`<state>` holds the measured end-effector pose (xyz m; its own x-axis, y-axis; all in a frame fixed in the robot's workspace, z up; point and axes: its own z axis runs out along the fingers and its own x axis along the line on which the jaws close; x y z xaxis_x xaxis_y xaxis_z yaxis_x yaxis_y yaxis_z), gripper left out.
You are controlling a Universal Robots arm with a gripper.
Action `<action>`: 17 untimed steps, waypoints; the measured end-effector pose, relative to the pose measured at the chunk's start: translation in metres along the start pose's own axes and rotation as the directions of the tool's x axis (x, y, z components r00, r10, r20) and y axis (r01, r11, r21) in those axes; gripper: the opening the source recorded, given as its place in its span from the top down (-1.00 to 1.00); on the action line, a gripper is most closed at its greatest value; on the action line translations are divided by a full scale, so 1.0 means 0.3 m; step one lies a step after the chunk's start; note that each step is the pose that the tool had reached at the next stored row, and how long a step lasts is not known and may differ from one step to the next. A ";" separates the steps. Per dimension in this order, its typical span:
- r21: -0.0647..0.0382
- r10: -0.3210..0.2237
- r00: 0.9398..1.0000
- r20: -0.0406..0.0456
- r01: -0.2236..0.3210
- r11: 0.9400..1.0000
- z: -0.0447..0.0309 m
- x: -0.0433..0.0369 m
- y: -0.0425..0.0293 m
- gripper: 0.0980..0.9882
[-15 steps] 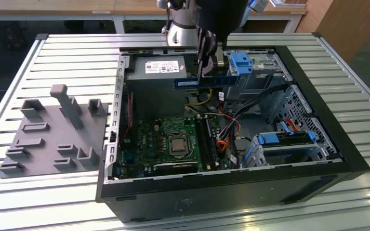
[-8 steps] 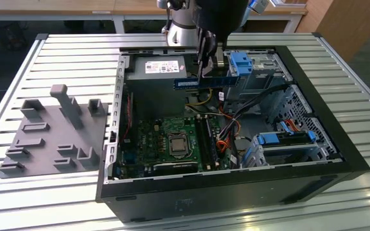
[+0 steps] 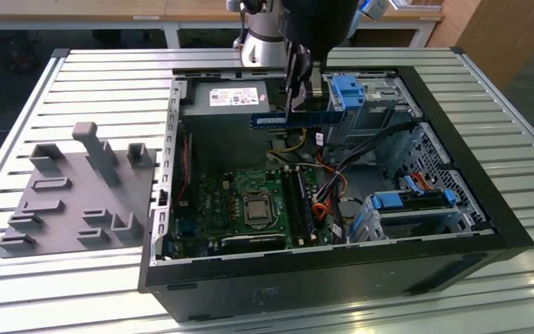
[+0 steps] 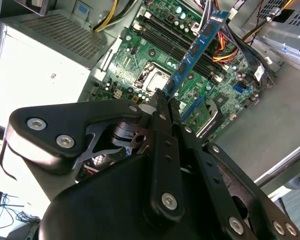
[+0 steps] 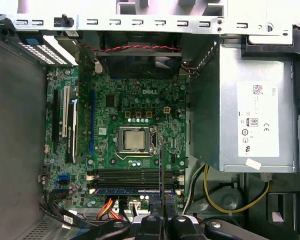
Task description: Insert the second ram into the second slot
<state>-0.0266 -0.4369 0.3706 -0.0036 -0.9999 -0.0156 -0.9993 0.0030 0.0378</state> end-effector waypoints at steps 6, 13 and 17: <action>0.000 0.012 1.000 0.000 -0.012 1.000 0.000 0.000 0.000 0.91; 0.000 0.023 1.000 0.001 -0.023 1.000 0.000 0.000 0.000 0.91; 0.001 0.033 0.999 0.001 -0.033 0.999 0.000 0.000 0.000 0.91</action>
<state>-0.0266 -0.4369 0.3706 -0.0368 -0.9992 -0.0155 -0.9986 0.0362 0.0377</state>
